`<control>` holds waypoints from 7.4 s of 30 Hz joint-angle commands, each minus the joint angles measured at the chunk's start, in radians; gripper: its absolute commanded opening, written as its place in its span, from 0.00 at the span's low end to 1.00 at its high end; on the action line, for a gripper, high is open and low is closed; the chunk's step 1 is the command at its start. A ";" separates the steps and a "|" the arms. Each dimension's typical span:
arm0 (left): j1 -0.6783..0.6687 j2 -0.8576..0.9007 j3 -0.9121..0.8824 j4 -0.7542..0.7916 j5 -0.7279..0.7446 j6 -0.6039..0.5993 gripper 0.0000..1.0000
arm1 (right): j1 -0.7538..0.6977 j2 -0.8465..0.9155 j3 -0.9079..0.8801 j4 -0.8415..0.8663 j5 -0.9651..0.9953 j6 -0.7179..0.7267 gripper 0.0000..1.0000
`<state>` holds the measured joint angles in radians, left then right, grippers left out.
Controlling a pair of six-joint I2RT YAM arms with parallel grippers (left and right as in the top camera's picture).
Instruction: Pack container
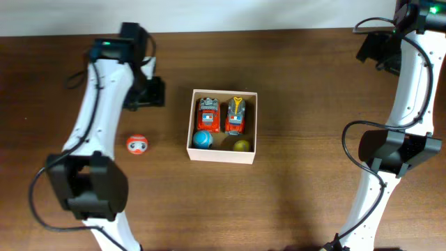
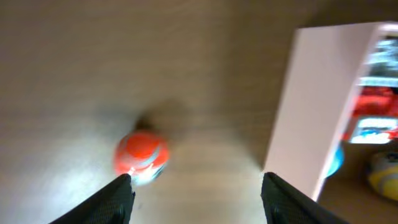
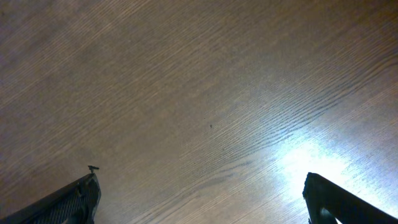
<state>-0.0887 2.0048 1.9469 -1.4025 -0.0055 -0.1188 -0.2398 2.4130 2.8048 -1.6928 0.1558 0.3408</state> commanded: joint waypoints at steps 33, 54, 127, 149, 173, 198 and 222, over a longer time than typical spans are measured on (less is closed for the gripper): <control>0.046 -0.056 -0.497 0.253 -0.140 -0.112 0.99 | -0.003 -0.037 0.017 -0.006 0.002 0.008 0.99; 0.046 -0.056 -0.628 0.457 -0.141 -0.113 0.84 | -0.003 -0.037 0.017 -0.006 0.002 0.008 0.99; -0.354 -0.056 -0.164 0.198 0.270 0.374 0.83 | -0.003 -0.037 0.017 -0.006 0.002 0.008 0.99; -0.307 -0.084 -0.134 0.209 -0.092 0.049 0.99 | -0.003 -0.037 0.017 -0.006 0.002 0.008 0.99; -0.103 -0.192 -0.134 0.160 -0.145 -0.172 0.99 | -0.003 -0.037 0.017 -0.006 0.002 0.008 0.99; 0.134 -0.668 -0.280 0.409 -0.190 -0.124 0.99 | -0.003 -0.037 0.017 -0.006 0.002 0.008 0.99; 0.133 -1.730 -1.691 1.403 0.115 0.090 0.99 | -0.003 -0.037 0.017 -0.006 0.002 0.008 0.99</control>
<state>0.0418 0.3428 0.2932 -0.0135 0.0776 -0.0475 -0.2398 2.4130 2.8048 -1.6928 0.1558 0.3408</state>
